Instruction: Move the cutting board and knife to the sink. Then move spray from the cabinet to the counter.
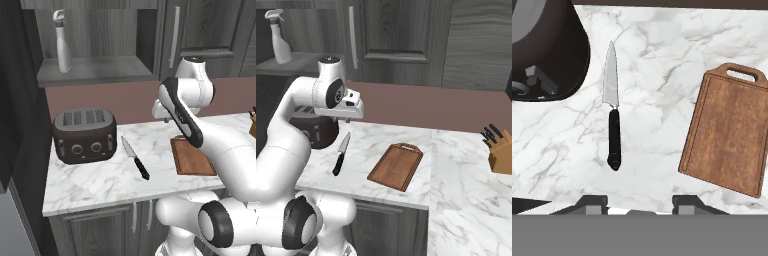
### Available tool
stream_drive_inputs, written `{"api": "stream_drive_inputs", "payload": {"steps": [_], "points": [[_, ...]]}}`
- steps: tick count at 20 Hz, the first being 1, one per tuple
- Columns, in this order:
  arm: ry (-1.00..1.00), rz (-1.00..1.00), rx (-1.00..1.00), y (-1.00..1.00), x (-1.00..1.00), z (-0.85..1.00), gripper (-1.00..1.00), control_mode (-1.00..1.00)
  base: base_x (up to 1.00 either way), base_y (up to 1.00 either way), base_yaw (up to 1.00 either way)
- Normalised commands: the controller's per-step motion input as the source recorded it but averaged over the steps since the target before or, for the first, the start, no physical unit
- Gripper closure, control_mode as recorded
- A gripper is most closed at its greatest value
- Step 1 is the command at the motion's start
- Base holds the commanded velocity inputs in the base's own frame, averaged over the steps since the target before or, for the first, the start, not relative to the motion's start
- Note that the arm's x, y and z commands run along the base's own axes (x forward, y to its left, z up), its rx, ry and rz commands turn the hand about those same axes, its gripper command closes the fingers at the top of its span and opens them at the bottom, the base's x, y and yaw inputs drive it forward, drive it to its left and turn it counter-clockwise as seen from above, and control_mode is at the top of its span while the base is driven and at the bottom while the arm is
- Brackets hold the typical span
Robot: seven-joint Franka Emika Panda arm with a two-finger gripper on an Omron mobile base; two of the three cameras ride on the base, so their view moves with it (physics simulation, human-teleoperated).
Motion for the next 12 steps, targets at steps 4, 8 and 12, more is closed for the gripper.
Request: {"api": "stream_drive_inputs", "payload": {"steps": [4, 8, 12], "points": [[-0.03, 0.00, 0.01, 0.02, -0.07, -0.01, -1.00, -1.00, 0.00, 0.00, 0.00], [0.00, -0.01, 0.08, 0.03, -0.27, -0.18, -1.00, -1.00, 0.00, 0.00, 0.00], [0.00, 0.00, 0.04, 0.25, -0.28, -0.31, -1.00, -1.00, 0.00, 0.00, 0.00]]}}
